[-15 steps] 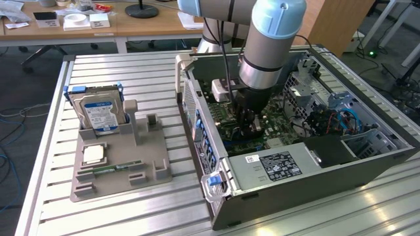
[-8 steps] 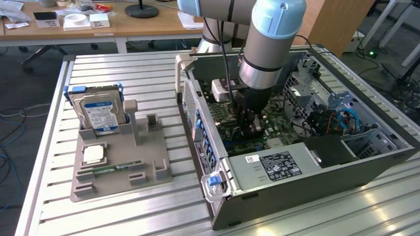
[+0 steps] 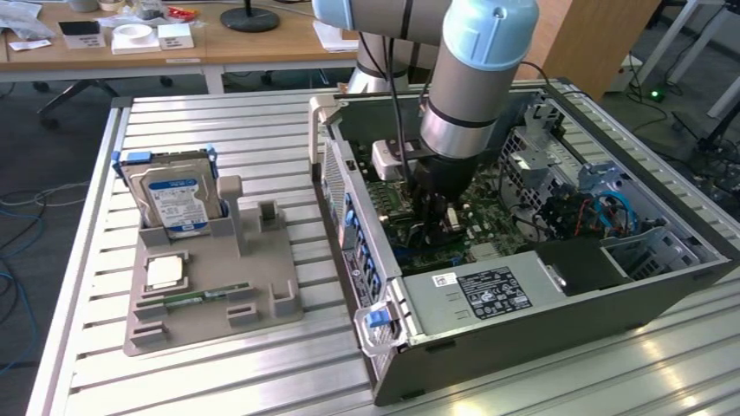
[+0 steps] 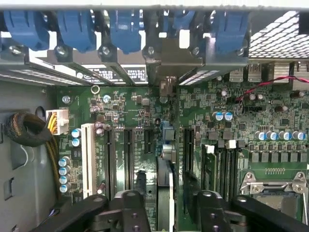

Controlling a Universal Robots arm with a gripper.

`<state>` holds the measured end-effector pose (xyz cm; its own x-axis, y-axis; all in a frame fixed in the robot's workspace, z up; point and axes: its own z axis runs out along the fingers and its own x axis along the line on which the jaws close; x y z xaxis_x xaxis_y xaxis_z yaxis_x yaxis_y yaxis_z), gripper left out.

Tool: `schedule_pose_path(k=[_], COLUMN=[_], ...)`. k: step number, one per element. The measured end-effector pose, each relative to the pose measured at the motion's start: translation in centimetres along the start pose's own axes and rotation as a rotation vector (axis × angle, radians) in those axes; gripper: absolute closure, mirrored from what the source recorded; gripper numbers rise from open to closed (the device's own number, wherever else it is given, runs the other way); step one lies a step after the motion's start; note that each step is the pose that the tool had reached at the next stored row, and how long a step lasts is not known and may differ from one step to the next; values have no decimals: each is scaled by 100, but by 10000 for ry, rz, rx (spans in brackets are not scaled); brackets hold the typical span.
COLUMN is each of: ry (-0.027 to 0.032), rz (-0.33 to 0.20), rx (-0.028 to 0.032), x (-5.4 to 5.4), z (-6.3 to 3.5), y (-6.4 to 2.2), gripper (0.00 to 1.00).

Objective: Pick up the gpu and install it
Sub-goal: 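Insert the gpu into the slot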

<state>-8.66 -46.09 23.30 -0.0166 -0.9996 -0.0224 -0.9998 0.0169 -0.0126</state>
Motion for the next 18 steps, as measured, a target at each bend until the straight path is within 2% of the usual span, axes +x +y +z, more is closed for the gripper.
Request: schedule_pose_path(k=[1,8,18], ry=[1,5,-9], rz=[0,0,-1], rx=[-1,-3,0], x=[0,0,-11], z=[0,-19,-230], y=[0,-1,-9], gripper=[55,55,55])
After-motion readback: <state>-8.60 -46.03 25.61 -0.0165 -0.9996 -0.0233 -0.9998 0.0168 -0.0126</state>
